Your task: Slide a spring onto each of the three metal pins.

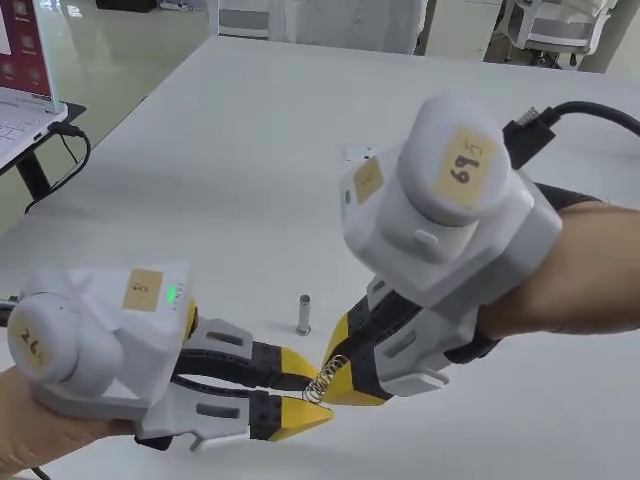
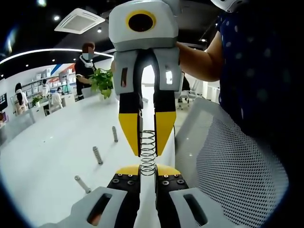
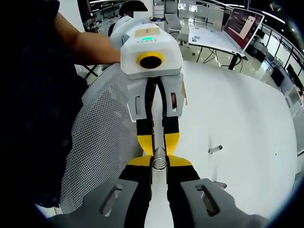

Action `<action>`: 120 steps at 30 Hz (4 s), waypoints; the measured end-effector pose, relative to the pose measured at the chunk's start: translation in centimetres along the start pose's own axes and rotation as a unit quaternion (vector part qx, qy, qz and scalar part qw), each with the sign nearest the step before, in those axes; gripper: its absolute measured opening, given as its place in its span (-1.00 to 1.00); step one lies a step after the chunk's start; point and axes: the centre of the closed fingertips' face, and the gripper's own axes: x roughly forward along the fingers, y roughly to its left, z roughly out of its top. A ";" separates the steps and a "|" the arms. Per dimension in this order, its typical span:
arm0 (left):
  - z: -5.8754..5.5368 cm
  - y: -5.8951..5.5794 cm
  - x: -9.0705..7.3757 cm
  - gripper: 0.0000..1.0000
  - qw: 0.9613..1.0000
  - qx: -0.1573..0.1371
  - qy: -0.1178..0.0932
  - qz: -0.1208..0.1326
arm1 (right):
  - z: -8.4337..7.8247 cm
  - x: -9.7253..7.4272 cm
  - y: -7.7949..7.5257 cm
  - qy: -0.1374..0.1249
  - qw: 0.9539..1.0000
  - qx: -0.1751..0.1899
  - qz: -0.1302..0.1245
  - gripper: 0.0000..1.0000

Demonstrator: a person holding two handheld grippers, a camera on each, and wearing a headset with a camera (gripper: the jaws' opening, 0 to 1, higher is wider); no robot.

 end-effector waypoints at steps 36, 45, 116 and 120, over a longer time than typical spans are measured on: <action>-2.3 1.5 -1.5 -0.10 0.997 -0.065 0.001 0.043 | -1.1 -0.4 -1.5 0.033 0.999 -0.005 -0.012 -0.84; -3.1 2.4 -2.2 0.25 0.993 -0.092 0.004 0.073 | -1.8 -1.3 -3.1 0.040 0.999 0.003 -0.030 -0.84; -4.7 3.6 -4.9 0.59 0.978 -0.137 -0.010 0.155 | -1.9 4.0 -13.4 0.151 0.987 -0.013 -0.053 -0.84; -4.7 3.6 -5.0 0.57 0.978 -0.138 -0.011 0.155 | -1.9 4.2 -13.5 0.151 0.987 -0.011 -0.051 -0.84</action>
